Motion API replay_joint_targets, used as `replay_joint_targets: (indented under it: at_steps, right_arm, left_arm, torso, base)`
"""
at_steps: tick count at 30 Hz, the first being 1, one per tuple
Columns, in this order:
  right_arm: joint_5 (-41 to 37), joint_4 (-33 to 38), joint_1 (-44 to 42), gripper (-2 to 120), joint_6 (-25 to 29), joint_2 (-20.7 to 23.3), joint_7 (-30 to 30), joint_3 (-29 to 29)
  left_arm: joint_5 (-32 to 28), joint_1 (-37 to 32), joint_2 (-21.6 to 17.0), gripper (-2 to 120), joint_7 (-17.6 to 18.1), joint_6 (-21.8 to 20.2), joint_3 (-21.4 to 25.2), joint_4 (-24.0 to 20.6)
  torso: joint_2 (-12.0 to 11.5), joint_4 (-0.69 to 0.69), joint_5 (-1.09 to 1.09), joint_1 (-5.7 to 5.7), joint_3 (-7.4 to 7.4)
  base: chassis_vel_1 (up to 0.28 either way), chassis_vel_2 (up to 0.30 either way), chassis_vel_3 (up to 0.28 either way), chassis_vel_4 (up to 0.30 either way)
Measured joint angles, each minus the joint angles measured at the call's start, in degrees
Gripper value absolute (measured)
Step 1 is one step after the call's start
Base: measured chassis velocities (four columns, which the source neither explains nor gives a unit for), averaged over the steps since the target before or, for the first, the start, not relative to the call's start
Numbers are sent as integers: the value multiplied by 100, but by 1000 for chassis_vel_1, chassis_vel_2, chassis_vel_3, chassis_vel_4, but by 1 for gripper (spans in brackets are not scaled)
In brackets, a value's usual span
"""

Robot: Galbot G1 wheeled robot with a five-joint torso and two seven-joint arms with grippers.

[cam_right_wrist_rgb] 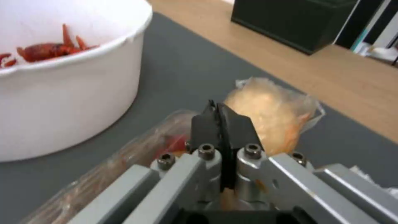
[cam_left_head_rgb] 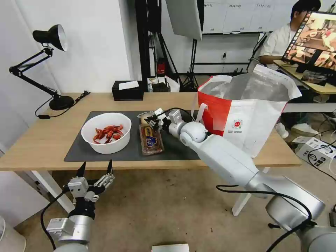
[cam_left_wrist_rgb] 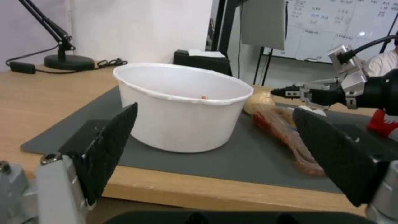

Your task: Pick up the trash from the table and place it into the takeout bag.

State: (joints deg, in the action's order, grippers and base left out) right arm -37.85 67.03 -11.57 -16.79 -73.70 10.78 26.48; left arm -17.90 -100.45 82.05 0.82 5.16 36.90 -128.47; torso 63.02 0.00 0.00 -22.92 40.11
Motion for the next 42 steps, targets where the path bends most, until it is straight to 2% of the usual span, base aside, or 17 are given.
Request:
replay_joint_targets:
  at_steps: [9, 23, 35, 39, 42]
  right_arm:
    - [-184, -13, -6, 0, -169, -4, 127, 87]
    - [-220, 71, -156, 0, -342, 58, 8, 140]
    - [-414, 490, -210, 0, -337, 193, -188, -162]
    - [-538, 839, -269, 0, -334, 349, -312, -353]
    - [-652, 1130, -388, 0, -269, 470, -411, -539]
  left_arm:
    - [-1, -27, 23, 100, -19, 51, 0, -1]
    - [0, -53, 27, 100, -30, 71, 16, -2]
    - [-57, 2, -52, 100, -30, 69, -11, -26]
    - [-373, 102, -237, 100, -21, -112, -107, -133]
    - [-813, 316, -537, 100, 47, -542, -203, -264]
  torso:
    - [0, 0, 0, 0, 0]
    - [1, -1, 0, 0, 0]
    - [1, 0, 0, 0, 0]
    - [1, 0, 0, 0, 0]
    - [1, 0, 0, 0, 0]
  base:
    - [0, 0, 0, 0]
    - [0, 0, 0, 0]
    - [0, 0, 0, 0]
    - [0, 0, 0, 0]
    - [0, 0, 0, 0]
